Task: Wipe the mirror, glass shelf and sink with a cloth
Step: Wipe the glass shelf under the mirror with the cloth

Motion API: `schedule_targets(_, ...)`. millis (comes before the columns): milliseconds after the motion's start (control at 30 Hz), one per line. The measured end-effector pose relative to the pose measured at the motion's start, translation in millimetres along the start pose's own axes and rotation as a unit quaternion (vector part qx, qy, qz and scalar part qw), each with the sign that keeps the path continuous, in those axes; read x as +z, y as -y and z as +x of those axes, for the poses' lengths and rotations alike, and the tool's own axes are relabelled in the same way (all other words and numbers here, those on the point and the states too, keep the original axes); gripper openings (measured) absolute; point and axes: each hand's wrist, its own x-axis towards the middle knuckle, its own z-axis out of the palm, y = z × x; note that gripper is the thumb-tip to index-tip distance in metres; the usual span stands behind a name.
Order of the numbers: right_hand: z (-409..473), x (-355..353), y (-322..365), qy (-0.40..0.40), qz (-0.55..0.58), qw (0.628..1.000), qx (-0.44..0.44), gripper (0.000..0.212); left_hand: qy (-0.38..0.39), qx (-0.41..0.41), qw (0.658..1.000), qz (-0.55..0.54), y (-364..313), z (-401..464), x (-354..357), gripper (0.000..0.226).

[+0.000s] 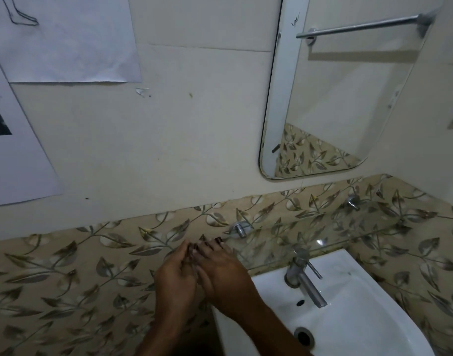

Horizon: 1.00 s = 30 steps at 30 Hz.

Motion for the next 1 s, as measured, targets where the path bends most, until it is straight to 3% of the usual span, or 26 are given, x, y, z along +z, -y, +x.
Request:
schedule_targets(100,-18,-9,-24,-0.013,0.022,0.999,-0.030,0.045,0.016,0.053,0.998,0.040,-1,-1,-1,0.042)
schedule_targets(367,-35,-18,-68,-0.058,-0.001,0.997,0.045,0.055,0.108,0.123,0.983,0.089,5,2,24,0.036)
schedule_targets(500,-25,-35,-88,0.025,-0.032,0.990,0.135,0.070,0.135,0.146,0.974,0.108,5,14,30,0.034)
schedule_targets(600,-12,-43,-107,0.062,-0.061,0.979,0.184,0.058,0.114,0.169,0.971,0.123,0,24,32,0.025)
schedule_targets(833,2,-52,-140,-0.004,-0.102,0.952,0.288,0.043,0.159,0.190,0.955,0.162,-8,40,45,0.022)
schedule_targets(1000,14,-44,-115,-0.067,-0.079,0.929,0.355,0.033,0.183,0.215,0.946,0.162,-21,47,64,0.017)
